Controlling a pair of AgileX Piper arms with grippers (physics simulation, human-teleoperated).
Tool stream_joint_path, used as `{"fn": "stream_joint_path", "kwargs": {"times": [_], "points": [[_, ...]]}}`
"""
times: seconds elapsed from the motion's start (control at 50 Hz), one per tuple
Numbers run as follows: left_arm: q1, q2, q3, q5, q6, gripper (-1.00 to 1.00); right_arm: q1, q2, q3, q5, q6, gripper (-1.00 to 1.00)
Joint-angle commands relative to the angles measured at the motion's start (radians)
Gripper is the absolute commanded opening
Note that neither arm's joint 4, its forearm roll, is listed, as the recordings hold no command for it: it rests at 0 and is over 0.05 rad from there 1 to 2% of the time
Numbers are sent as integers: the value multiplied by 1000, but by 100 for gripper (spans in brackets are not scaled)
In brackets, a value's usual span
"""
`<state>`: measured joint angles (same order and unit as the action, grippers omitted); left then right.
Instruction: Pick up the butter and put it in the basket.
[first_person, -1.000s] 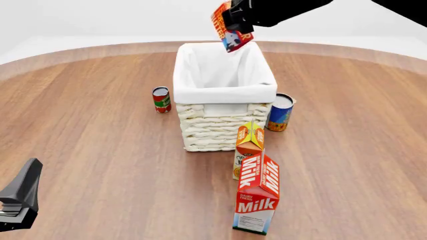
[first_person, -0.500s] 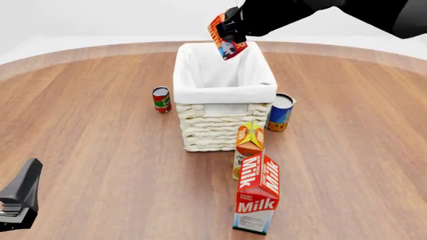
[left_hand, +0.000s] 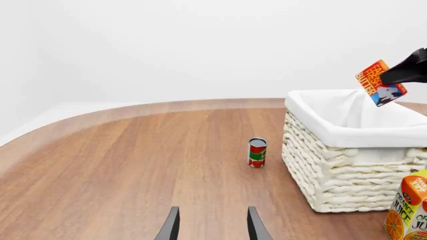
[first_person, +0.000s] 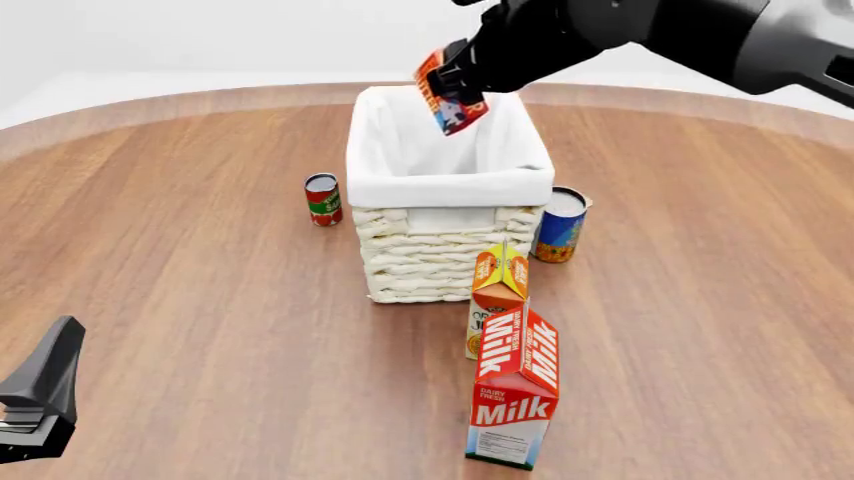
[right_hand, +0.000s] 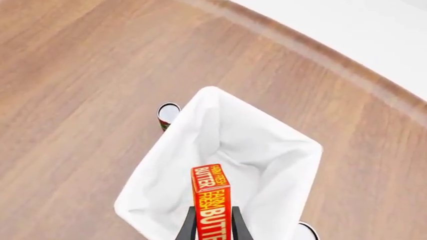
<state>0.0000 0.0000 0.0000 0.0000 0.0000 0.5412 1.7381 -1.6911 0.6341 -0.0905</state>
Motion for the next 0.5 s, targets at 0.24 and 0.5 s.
{"fn": "stream_joint_path", "kwargs": {"times": [0.24,0.5], "points": [[0,0,0,0,0,100,-3,20,22,-54,19,-100],[0,0,0,0,0,100,-15,42,29,-81,13,-100]]}}
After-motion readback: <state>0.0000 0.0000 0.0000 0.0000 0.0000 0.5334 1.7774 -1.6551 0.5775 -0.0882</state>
